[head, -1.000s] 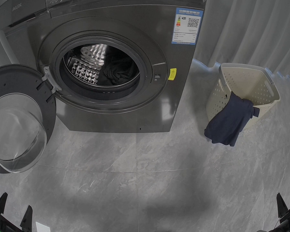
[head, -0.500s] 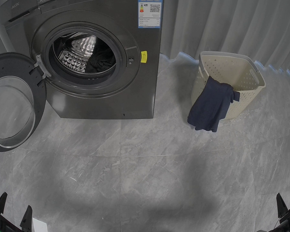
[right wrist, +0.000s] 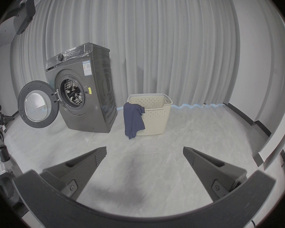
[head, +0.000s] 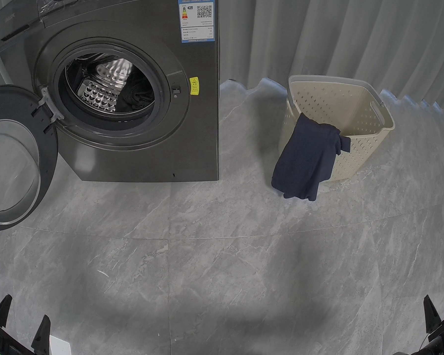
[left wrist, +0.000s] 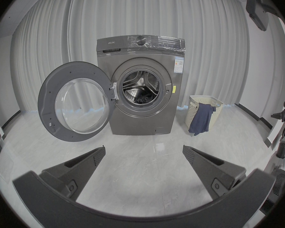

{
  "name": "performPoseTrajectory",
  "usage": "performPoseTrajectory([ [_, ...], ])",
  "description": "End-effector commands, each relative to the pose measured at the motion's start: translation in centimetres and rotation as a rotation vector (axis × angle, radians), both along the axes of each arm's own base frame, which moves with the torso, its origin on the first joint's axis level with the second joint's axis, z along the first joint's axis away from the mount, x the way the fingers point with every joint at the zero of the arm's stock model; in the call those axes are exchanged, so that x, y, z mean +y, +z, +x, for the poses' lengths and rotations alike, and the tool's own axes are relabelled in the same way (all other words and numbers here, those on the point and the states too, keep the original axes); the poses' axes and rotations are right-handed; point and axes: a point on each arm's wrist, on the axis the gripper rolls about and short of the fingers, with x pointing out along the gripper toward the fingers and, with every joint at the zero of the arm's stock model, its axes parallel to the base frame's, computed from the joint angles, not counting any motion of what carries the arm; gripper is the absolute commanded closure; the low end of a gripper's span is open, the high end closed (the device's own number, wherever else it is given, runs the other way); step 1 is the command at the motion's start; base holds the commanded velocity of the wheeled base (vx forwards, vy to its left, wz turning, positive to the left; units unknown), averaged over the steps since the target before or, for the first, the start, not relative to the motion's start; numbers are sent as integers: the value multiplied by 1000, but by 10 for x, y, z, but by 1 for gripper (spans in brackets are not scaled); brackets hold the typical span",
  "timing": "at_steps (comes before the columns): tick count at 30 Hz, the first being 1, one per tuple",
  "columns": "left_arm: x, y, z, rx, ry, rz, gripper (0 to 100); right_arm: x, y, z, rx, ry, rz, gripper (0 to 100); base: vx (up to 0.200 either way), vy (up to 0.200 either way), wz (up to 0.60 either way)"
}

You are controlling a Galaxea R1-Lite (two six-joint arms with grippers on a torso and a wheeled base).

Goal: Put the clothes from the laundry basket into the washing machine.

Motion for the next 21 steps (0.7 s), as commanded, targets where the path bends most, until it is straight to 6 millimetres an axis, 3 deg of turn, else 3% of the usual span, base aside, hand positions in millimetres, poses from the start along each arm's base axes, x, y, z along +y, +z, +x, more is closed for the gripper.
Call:
performPoseTrajectory([
  [1, 0, -4, 1, 11, 0, -2, 0, 0, -5, 0, 3, 0, 0, 0, 200, 0, 0],
  [21, 0, -4, 1, 11, 0, -5, 0, 0, -5, 0, 3, 0, 0, 0, 200, 0, 0],
])
